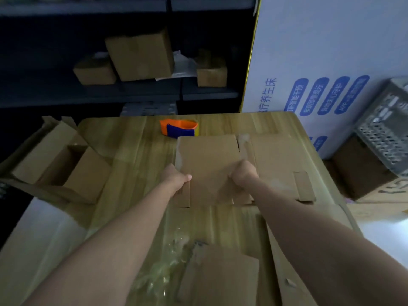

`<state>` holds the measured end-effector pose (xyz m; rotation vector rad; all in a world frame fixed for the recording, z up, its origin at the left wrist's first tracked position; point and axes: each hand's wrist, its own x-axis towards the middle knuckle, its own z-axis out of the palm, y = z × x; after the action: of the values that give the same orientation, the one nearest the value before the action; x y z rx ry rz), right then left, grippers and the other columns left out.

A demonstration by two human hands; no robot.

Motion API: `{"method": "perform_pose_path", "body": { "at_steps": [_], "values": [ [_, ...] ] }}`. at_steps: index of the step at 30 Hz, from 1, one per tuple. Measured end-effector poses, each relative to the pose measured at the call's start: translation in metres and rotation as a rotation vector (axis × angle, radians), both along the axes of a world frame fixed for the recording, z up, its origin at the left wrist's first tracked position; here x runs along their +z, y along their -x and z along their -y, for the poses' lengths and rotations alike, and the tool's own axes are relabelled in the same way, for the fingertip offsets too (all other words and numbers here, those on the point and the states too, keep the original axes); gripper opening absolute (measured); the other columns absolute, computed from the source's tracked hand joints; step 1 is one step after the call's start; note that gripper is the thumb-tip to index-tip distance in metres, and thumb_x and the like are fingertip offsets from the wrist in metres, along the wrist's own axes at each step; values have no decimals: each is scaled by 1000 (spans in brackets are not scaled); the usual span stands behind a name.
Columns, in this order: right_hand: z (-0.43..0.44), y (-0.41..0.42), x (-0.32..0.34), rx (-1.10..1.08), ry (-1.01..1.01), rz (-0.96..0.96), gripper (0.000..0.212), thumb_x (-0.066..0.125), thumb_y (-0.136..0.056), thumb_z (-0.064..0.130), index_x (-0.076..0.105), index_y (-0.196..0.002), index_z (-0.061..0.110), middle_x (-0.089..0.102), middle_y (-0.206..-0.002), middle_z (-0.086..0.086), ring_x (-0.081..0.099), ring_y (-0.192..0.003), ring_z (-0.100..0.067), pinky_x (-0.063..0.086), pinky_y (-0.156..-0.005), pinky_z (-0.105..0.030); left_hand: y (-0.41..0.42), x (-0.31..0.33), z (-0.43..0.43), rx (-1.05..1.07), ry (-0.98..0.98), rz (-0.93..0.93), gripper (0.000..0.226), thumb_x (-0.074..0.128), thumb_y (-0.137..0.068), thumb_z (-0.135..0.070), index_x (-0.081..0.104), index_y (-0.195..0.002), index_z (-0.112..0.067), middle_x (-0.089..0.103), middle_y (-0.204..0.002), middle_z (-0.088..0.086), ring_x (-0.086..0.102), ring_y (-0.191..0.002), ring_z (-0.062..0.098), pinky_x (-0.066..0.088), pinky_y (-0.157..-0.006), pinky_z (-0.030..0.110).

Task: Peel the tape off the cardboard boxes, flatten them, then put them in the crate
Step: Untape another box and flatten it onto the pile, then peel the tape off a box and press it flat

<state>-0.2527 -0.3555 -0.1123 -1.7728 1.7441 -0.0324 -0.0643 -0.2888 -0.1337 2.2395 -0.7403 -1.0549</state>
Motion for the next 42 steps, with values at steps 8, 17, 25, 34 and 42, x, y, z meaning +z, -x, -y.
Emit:
{"method": "perform_pose_path", "body": {
  "at_steps": [8,17,25,34,42],
  "values": [
    [12,-25,-52,-112,-48,-70,49,54,-90,16,37,-134,2,52,-129,-17,50,-119,-33,43,-91,-33,-25,-41,23,-198,-176,118,58,76,-78,-27,49,-126,-7,57,-126,11,57,-112,29,48,-90,36],
    [-1,-41,-67,-143,75,-213,35,44,-94,2,46,-128,-3,45,-131,-19,44,-122,-34,39,-96,-37,-28,-47,30,-302,-192,387,76,81,-70,-36,40,-128,-8,46,-132,11,56,-112,29,44,-73,33],
    [-40,-38,-19,21,197,-266,33,44,-92,6,48,-125,8,46,-131,-12,42,-121,-29,39,-99,-37,-23,-2,-3,-446,39,507,54,70,-83,-29,43,-125,-9,50,-127,11,52,-113,29,49,-86,38],
    [-101,-78,67,273,337,-86,41,50,-95,18,45,-135,11,46,-138,-10,47,-121,-27,46,-96,-38,-43,80,-68,-440,287,607,22,60,-88,-13,56,-109,-10,54,-115,7,55,-102,22,46,-86,33],
    [-151,-157,114,445,389,-107,31,48,-96,18,50,-126,8,57,-119,-14,54,-110,-30,51,-88,-41,-106,119,-138,-367,389,730,25,62,-84,-3,57,-106,-14,56,-111,2,55,-99,17,45,-84,26]
  ]
}}
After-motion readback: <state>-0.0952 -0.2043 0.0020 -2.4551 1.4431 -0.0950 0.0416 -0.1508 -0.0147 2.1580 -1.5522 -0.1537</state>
